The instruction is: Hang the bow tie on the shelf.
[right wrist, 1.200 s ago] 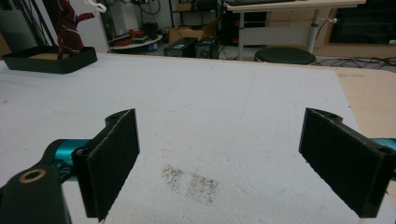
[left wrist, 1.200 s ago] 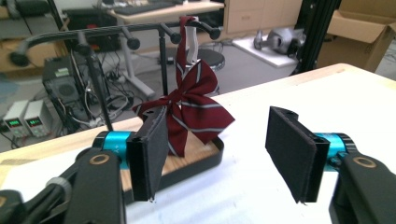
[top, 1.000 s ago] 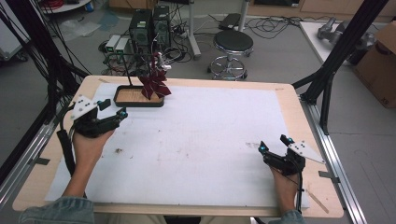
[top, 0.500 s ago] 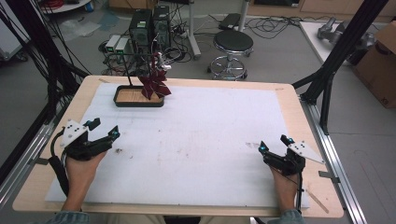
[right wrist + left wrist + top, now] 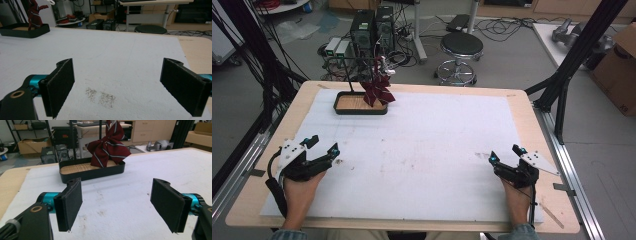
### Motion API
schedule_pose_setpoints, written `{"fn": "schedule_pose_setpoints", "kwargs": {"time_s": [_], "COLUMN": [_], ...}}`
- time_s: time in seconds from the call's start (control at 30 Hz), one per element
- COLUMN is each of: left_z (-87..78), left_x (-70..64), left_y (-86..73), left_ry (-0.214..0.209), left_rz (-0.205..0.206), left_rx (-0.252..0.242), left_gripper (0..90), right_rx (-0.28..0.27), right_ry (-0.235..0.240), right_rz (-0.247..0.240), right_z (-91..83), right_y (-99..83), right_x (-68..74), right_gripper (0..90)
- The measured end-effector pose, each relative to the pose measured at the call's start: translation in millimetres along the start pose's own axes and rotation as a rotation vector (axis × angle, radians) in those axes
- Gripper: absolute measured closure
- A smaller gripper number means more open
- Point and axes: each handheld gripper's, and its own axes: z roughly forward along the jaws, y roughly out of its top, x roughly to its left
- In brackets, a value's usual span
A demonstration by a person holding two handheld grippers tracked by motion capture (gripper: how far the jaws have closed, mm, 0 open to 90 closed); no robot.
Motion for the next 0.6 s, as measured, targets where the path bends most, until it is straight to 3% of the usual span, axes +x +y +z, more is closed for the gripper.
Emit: {"fn": "schedule_pose_setpoints", "kwargs": {"time_s": [0.6], "left_z": [3.0], "left_x": [0.7], "left_y": [-5.8], "left_ry": [0.0], "left_rz": [0.002], "left_rx": [0.018], "left_gripper": [25.7], "right_rx": [0.003], "right_ry": [0.0], "right_rz": [-0.007], "right_z": [0.4], "right_y": [-0.1], "right_x": [0.5], "right_gripper": [11.4]}}
